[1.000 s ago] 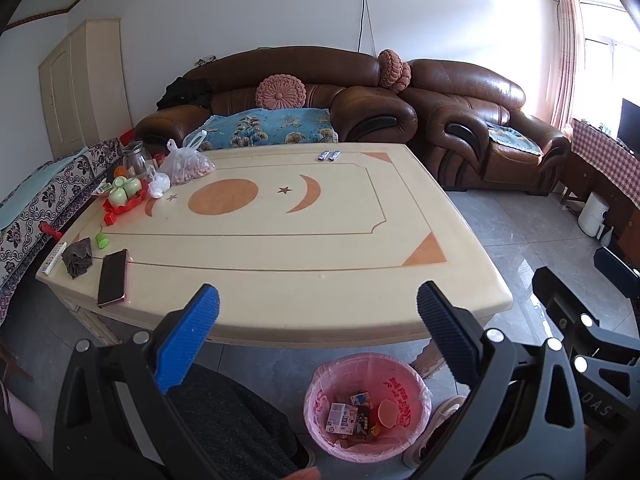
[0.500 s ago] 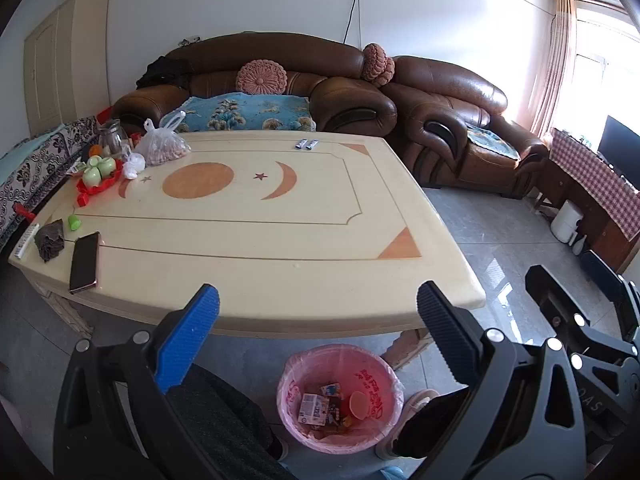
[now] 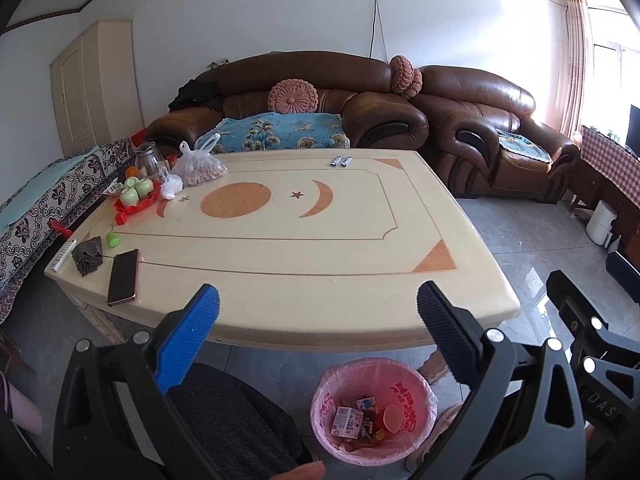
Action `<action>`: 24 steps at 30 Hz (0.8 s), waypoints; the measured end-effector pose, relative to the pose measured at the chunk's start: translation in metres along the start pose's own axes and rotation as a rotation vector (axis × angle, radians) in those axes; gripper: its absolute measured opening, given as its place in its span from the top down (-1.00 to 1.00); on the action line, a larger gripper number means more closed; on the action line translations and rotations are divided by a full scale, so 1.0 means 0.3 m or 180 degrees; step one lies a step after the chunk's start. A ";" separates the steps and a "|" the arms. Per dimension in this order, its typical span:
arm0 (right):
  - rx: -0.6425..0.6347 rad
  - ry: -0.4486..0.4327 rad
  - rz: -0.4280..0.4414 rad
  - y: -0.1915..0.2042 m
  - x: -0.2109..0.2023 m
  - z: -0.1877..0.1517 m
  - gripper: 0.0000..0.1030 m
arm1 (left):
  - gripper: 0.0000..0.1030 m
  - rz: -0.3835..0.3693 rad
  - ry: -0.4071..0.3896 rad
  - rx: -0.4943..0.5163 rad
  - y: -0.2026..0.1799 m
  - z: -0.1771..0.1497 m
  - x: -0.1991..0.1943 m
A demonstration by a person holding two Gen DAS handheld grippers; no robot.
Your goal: Collect trash
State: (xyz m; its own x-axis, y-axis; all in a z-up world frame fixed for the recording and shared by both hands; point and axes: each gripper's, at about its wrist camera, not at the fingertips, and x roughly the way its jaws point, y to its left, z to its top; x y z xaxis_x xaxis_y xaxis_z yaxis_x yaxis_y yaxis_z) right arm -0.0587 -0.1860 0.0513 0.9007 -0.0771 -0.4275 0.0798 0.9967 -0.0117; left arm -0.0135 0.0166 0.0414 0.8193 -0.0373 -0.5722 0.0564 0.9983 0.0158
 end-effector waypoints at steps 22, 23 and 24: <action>-0.0014 0.0001 -0.0003 0.003 -0.002 0.000 -0.86 | -0.88 0.0040 -0.0043 0.0020 -0.005 -0.003 -0.022; -0.0014 0.0003 -0.0002 0.003 -0.002 0.000 -0.86 | -0.88 0.0040 -0.0048 0.0023 -0.007 -0.003 -0.021; -0.0016 0.0000 -0.0005 0.003 -0.003 0.000 -0.86 | -0.88 0.0040 -0.0045 0.0026 -0.006 -0.003 -0.022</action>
State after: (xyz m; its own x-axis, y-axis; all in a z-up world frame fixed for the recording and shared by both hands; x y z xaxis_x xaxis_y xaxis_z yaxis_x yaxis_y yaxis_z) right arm -0.0594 -0.1849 0.0516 0.9006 -0.0786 -0.4275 0.0790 0.9967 -0.0169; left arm -0.0195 0.0150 0.0443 0.8280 -0.0253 -0.5602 0.0506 0.9983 0.0297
